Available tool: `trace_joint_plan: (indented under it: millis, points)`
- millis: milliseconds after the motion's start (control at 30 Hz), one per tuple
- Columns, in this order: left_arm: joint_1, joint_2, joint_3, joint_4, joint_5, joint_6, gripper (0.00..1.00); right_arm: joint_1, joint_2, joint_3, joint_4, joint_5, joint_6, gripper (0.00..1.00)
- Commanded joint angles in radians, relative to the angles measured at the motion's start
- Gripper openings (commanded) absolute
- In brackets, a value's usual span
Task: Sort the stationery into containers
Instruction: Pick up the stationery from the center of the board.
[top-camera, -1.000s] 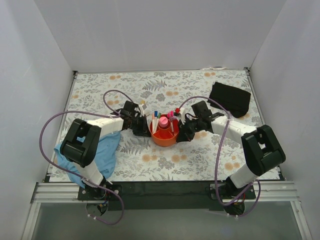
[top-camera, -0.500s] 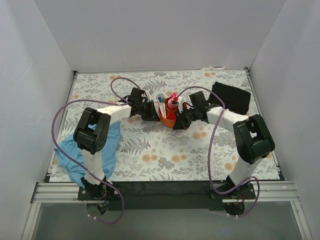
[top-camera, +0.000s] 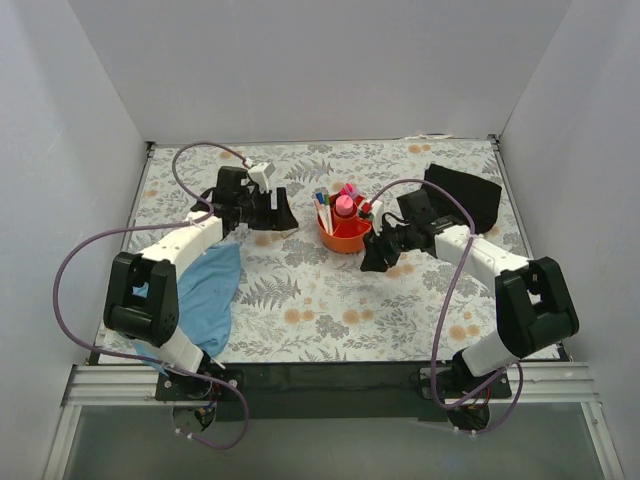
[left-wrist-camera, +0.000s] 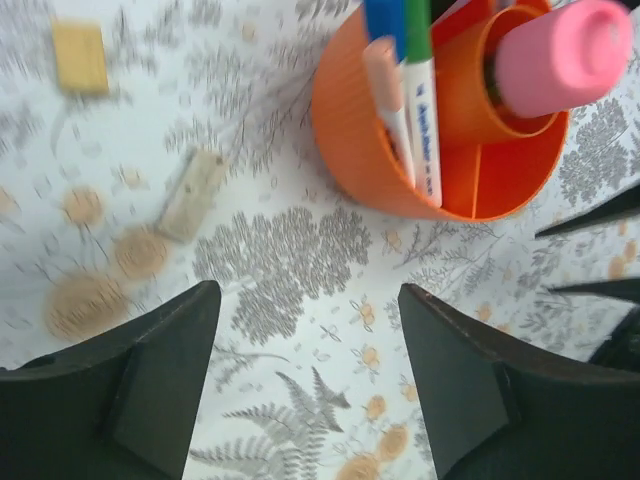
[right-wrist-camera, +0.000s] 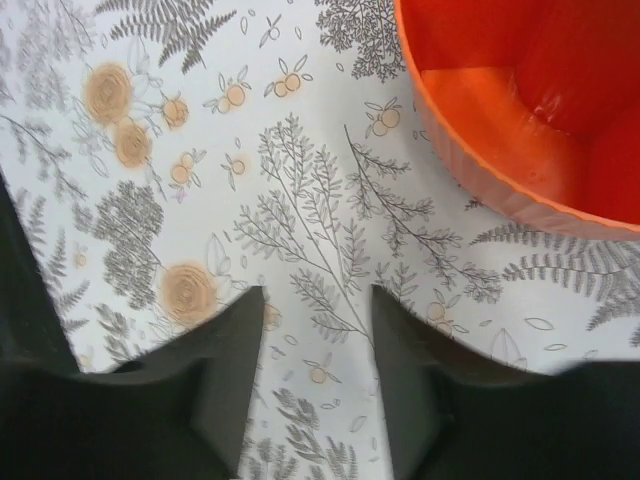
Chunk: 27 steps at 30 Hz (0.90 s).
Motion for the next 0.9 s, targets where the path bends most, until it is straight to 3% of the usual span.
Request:
trace_joint_plan:
  millis: [0, 67, 167, 333, 600, 800, 867]
  points:
    - [-0.015, 0.073, 0.065, 0.120, -0.054, 0.209, 0.71, -0.015, -0.066, -0.044, -0.033, 0.101, 0.016, 0.75]
    - [-0.016, 0.207, 0.184, 0.028, -0.069, 0.254, 0.68, -0.021, -0.075, -0.052, -0.027, 0.132, 0.028, 0.98]
    - [-0.015, 0.316, 0.252, -0.040, -0.083, 0.317, 0.60, -0.037, -0.074, -0.043, -0.025, 0.141, 0.014, 0.98]
    - [-0.022, 0.345, 0.271, -0.056, -0.118, 0.429, 0.52, -0.064, -0.075, -0.034, -0.005, 0.155, 0.010, 0.98]
    - [-0.042, 0.344, 0.231, -0.109, -0.112, 0.516, 0.52, -0.086, -0.094, -0.072, 0.016, 0.151, 0.008, 0.98]
    - [-0.111, 0.397, 0.198, -0.081, -0.221, 0.548, 0.51, -0.096, -0.088, -0.066, 0.016, 0.154, 0.010, 0.98]
    - [-0.133, 0.434, 0.202, -0.072, -0.267, 0.538, 0.45, -0.100, -0.086, -0.061, 0.010, 0.160, 0.005, 0.98]
